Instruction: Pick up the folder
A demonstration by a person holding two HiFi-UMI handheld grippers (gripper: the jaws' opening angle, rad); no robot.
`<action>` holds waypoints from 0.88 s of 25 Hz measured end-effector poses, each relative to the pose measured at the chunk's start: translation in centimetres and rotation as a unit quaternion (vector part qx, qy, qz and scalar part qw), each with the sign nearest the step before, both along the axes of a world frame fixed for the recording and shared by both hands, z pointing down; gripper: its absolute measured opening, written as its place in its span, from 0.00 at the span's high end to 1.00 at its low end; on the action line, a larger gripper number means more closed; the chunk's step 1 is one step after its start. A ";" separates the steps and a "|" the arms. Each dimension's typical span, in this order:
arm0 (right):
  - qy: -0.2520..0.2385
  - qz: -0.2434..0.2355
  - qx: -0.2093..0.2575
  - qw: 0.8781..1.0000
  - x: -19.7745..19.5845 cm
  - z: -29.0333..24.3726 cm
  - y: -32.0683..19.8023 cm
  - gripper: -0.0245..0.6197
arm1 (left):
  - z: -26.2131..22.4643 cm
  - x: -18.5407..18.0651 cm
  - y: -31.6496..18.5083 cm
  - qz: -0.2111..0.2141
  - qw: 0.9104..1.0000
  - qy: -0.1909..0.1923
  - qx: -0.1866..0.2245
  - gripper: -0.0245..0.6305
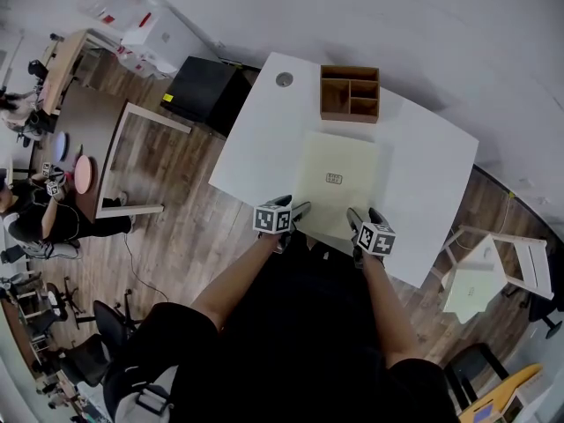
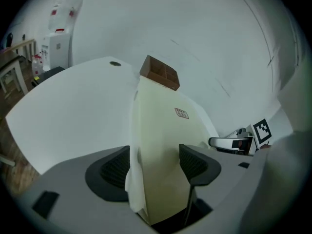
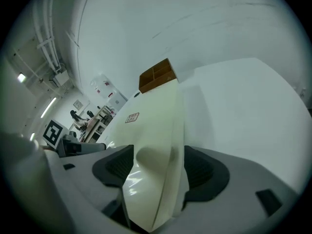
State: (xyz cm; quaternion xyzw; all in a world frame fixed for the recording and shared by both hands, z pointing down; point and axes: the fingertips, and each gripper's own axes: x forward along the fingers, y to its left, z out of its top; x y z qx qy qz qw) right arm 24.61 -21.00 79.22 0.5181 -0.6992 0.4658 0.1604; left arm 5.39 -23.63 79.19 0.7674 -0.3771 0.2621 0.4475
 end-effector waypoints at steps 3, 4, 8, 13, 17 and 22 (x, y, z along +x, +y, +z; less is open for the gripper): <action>-0.019 -0.003 -0.010 1.000 -0.3 0.7 0.0 0.47 | 0.3 0.1 -0.2 -0.011 1.000 0.015 -0.021 0.47; -0.027 -0.003 -0.013 1.000 -0.4 0.8 0.1 0.47 | 0.4 0.1 -0.2 -0.009 1.000 0.018 -0.024 0.47; -0.061 -0.003 -0.033 0.998 -0.6 1.2 0.1 0.47 | 0.8 0.1 0.0 0.000 0.999 0.033 -0.034 0.46; -0.082 -0.014 -0.041 0.996 -0.8 1.5 -0.1 0.47 | 0.9 0.3 -0.1 -0.008 0.997 0.059 -0.042 0.45; -0.089 -0.010 -0.037 0.995 -0.8 1.6 0.0 0.47 | 1.1 0.3 -0.1 -0.017 0.997 0.056 -0.043 0.45; -0.080 -0.017 -0.031 0.996 -0.5 1.4 0.0 0.47 | 0.7 0.6 -0.3 -0.003 0.998 0.048 -0.028 0.46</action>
